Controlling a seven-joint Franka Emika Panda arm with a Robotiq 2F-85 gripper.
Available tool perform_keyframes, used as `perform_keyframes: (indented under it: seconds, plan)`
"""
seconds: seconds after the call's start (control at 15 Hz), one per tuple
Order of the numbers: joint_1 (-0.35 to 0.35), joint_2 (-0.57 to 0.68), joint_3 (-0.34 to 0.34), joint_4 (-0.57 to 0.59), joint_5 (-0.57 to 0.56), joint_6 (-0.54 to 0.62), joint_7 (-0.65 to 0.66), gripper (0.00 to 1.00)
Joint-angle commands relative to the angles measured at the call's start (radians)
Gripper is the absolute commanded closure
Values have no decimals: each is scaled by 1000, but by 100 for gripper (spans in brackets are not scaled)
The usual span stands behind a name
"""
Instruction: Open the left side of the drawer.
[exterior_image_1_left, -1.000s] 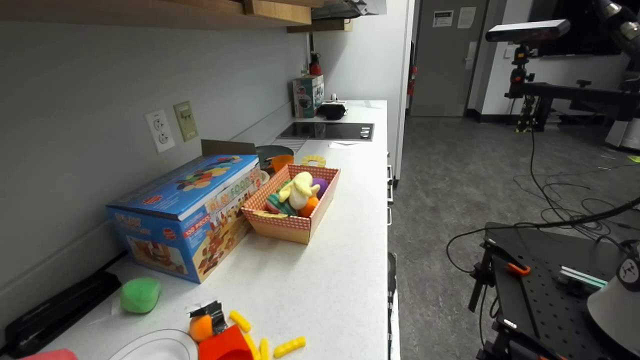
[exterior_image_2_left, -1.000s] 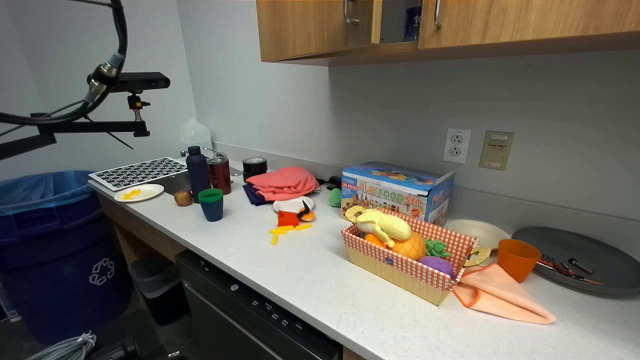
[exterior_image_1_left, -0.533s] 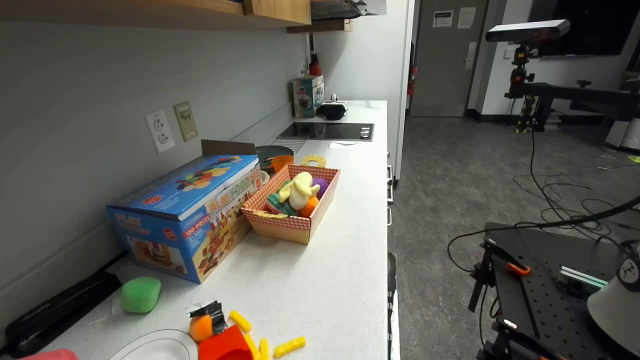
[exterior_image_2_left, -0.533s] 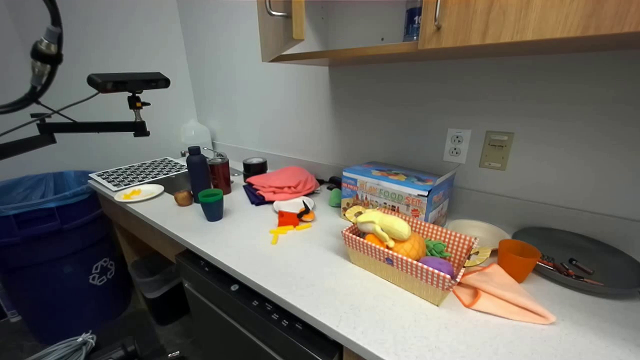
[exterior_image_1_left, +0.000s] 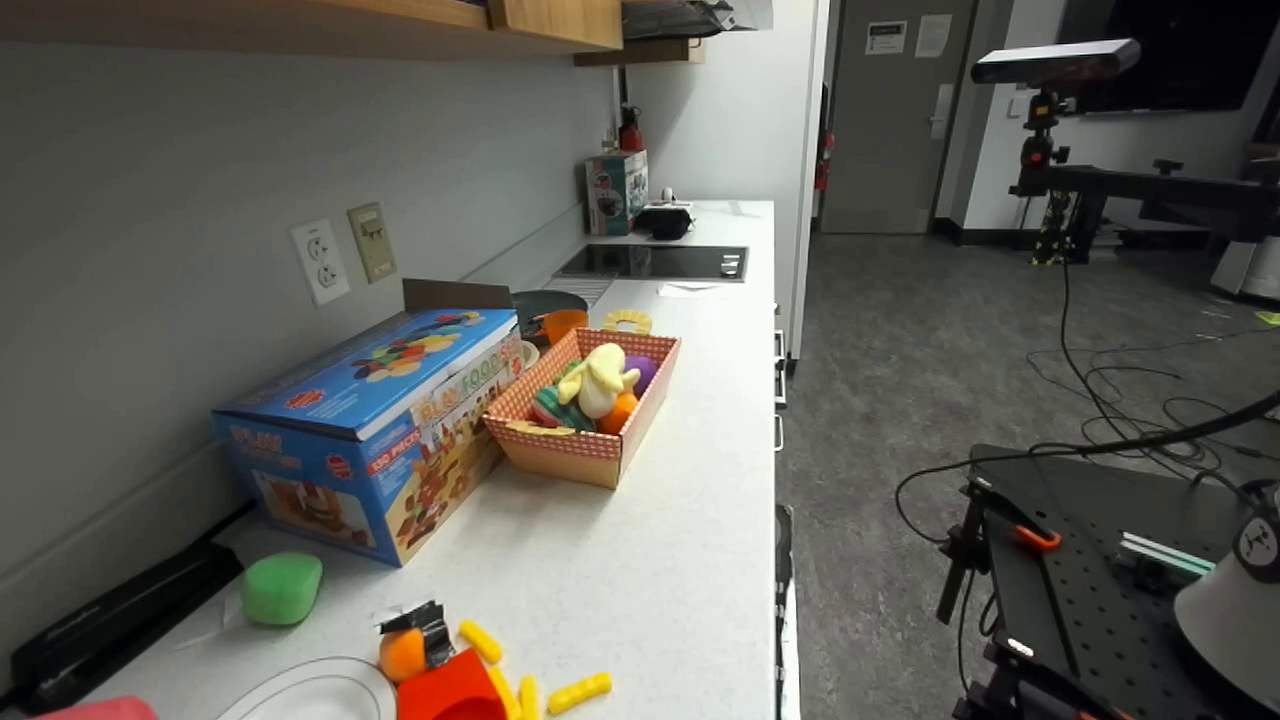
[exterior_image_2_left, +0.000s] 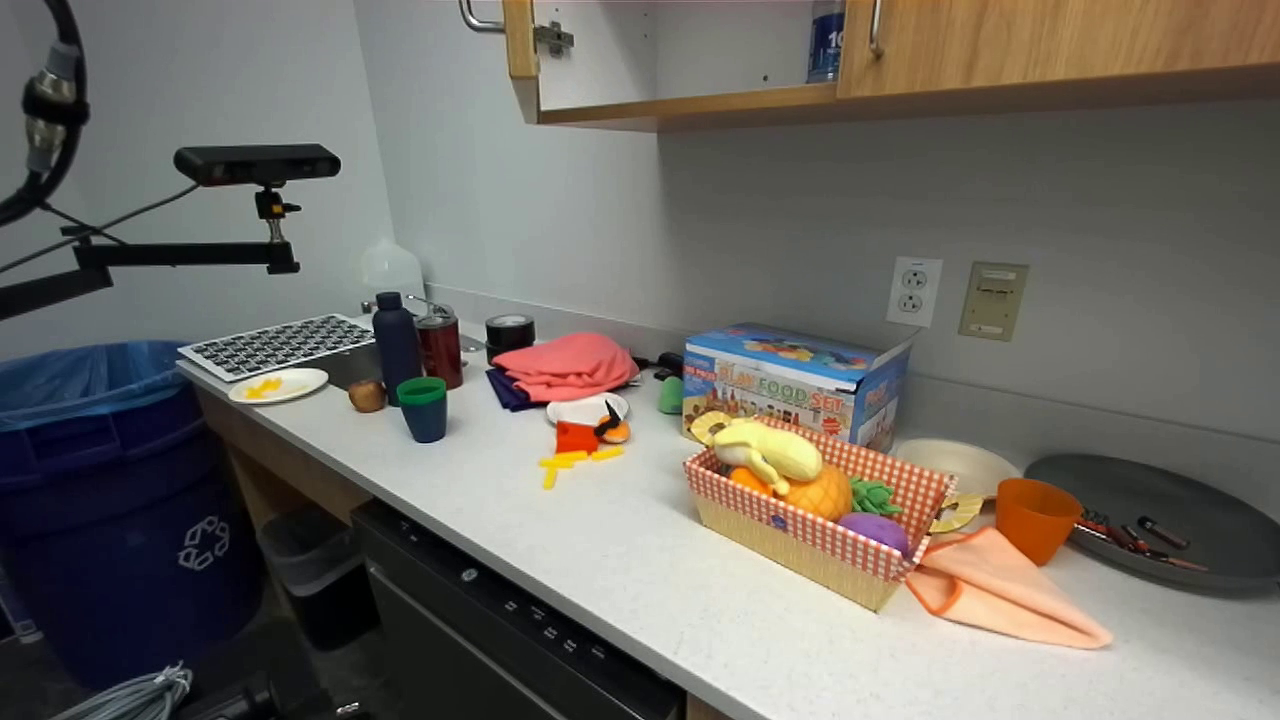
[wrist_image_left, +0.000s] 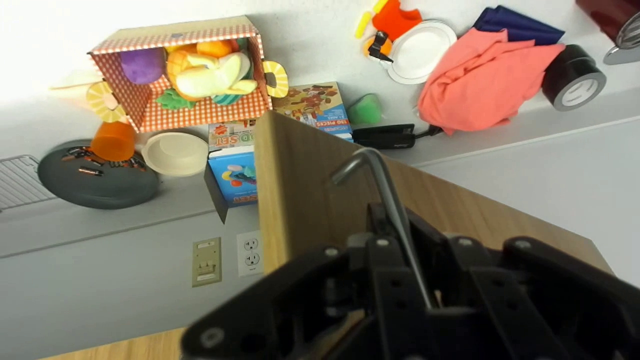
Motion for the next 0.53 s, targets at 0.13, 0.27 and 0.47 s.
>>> perform_keyframes:
  seconds: [0.13, 0.27, 0.47]
  plan:
    - [39, -8, 28, 4, -1, -171, 39, 95]
    - [34, -2, 37, 25, -17, -219, 50, 64]
    - [46, 12, 43, 42, -14, -352, 44, 46]
